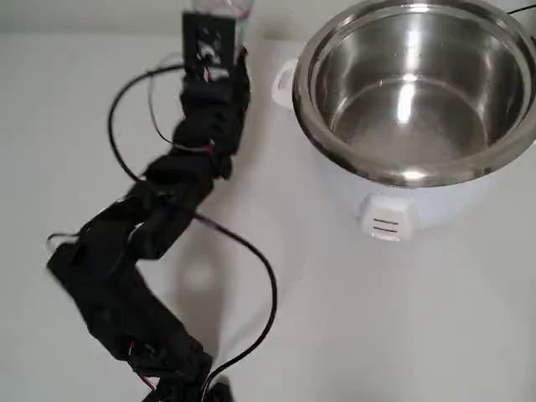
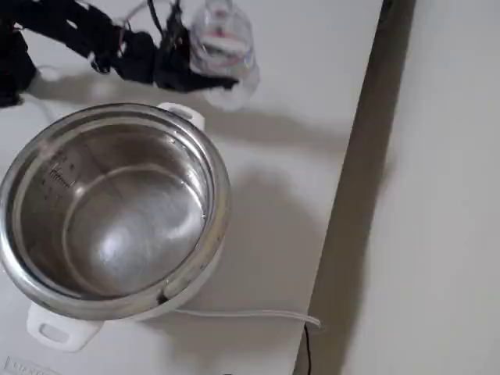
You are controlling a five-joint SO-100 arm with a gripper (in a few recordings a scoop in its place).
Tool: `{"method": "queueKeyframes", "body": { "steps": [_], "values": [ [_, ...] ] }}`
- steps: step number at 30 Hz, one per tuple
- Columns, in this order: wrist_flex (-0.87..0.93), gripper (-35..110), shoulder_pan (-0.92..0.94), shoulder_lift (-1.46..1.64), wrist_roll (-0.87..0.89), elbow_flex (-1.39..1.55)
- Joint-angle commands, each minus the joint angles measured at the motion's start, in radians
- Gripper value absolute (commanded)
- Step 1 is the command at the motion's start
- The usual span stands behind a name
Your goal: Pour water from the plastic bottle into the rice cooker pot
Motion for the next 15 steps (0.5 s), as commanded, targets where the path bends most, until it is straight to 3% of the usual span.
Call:
{"method": "queueKeyframes", "body": {
  "steps": [1,9,15],
  "values": [
    [0.224,5,0.015,0.334,0.152,-0.1],
    [0.788,4,0.14,0.334,0.623,-0.541],
    [0.874,5,0.199,0.308,0.787,-0.638]
  ]
}}
